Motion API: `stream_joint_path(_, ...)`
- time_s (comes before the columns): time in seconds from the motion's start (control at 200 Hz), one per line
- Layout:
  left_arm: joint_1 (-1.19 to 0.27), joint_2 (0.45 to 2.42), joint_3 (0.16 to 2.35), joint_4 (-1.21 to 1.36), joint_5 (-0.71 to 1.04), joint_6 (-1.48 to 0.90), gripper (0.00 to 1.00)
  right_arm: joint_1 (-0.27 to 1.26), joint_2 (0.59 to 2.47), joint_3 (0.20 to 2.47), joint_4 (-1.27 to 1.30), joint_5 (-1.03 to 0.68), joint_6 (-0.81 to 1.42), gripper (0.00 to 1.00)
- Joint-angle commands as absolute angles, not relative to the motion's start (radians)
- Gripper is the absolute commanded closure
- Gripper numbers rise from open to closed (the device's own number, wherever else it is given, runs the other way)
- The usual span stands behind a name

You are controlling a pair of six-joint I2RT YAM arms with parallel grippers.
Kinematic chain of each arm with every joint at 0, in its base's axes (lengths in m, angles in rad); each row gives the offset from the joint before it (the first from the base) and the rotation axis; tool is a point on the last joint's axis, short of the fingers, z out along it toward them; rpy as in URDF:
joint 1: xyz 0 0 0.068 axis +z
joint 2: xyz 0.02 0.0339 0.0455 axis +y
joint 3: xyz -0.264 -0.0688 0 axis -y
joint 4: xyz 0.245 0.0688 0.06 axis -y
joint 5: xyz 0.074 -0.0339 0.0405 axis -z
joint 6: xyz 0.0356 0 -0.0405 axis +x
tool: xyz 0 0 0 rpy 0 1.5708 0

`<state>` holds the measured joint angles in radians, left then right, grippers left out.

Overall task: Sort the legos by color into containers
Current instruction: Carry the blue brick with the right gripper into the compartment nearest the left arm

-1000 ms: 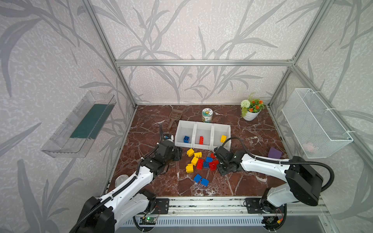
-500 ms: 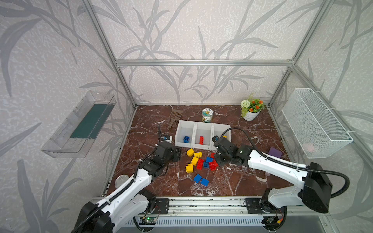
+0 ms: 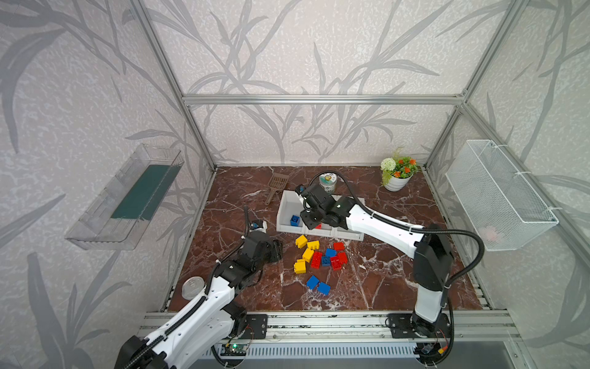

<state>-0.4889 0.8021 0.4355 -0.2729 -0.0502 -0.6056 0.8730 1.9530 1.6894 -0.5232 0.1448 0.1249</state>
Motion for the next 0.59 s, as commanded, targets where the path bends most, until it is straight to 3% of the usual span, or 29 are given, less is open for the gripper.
stream_joint_path(0.0, -0.492, 0.765, 0.417, -0.306, -0.063, -0.638, 0.35, 0.854, 2.045, 1.798, -0.541, 0.142, 0.099, 0.67)
stream_joint_path(0.325, -0.492, 0.711, 0.399, -0.336, -0.078, -0.649, 0.35, 0.830, 2.264, 2.046, -0.622, 0.144, 0.108, 0.66)
stream_joint_path(0.59, -0.491, 0.716, 0.397, -0.325, -0.063, -0.651, 0.35, 0.825, 2.260, 2.054, -0.639, 0.153, 0.114, 0.45)
